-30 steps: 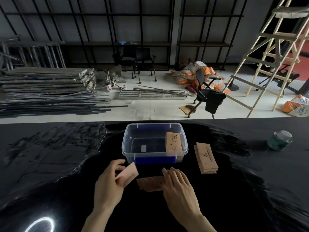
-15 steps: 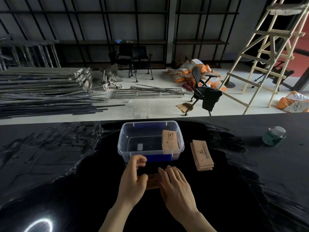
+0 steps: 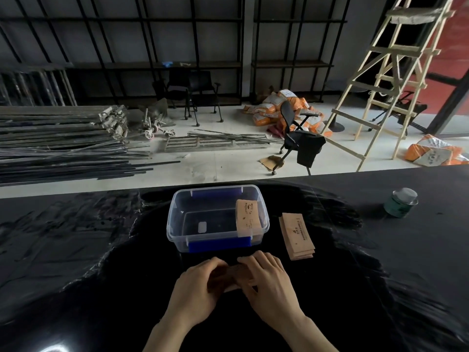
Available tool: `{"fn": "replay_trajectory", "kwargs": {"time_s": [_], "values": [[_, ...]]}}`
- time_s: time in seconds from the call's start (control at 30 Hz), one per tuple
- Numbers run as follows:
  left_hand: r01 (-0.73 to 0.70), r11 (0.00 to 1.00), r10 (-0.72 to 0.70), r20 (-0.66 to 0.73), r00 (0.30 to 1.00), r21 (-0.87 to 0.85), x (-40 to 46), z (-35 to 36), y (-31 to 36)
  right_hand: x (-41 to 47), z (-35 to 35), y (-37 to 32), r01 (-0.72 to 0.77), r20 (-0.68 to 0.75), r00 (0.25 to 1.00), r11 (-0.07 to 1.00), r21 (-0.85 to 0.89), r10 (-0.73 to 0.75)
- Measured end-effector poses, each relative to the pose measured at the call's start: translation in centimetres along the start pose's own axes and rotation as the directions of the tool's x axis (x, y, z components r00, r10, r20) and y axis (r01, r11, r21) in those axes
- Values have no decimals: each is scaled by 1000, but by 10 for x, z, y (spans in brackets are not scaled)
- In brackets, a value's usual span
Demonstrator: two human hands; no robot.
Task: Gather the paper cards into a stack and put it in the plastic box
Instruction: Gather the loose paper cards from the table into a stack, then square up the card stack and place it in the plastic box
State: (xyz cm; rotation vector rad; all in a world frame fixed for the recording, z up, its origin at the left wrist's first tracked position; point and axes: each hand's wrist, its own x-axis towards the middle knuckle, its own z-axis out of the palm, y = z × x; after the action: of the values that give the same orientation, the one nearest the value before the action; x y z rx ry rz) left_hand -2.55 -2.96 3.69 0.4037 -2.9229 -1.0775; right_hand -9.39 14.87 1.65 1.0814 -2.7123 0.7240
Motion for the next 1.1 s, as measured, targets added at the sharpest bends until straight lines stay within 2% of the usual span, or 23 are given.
{"fn": "replay_trajectory", "kwargs": {"time_s": [0.07, 0.13, 0.17, 0.2, 0.27, 0.33, 0.4, 0.47, 0.53, 0.67, 0.8, 0.93, 1.1], "values": [[0, 993, 0, -1, 1000, -117, 5, 6, 6, 0, -10, 7, -102, -58, 992, 984, 145, 111], [7, 958, -3, 13, 1000, -285, 12, 15, 14, -1, -21, 14, -255, -154, 931, 891, 376, 331], [24, 934, -17, 21, 1000, -355, 16, 20, 21, -1, -26, 20, -323, -148, 880, 799, 507, 450], [45, 910, -39, 25, 999, -413, 20, 25, 27, -2, -30, 26, -380, -85, 831, 673, 634, 549], [101, 858, -94, 39, 995, -504, 28, 38, 45, -6, -35, 41, -445, 112, 763, 392, 805, 636], [171, 793, -149, 87, 985, -585, 37, 52, 63, -10, -41, 55, -438, 191, 737, 243, 865, 648], [225, 751, -188, 126, 974, -621, 45, 66, 82, -11, -46, 67, -416, 192, 704, 177, 892, 683], [263, 749, -209, 160, 965, -608, 54, 77, 100, -6, -53, 80, -399, 184, 654, 127, 908, 734], [287, 786, -217, 189, 958, -547, 64, 82, 115, 3, -60, 93, -405, 159, 613, 136, 904, 774], [216, 916, -190, 109, 976, -337, 90, 85, 132, 34, -67, 119, -505, 95, 596, 281, 816, 797], [240, 933, -224, 92, 970, -268, 108, 91, 141, 63, -60, 134, -615, 35, 588, 419, 668, 808], [307, 918, -308, 38, 951, -251, 116, 105, 144, 68, -44, 145, -712, -24, 630, 590, 379, 776], [392, 897, -400, 1, 916, -204, 128, 112, 149, 63, -33, 157, -730, 120, 643, 557, 396, 757]]}}
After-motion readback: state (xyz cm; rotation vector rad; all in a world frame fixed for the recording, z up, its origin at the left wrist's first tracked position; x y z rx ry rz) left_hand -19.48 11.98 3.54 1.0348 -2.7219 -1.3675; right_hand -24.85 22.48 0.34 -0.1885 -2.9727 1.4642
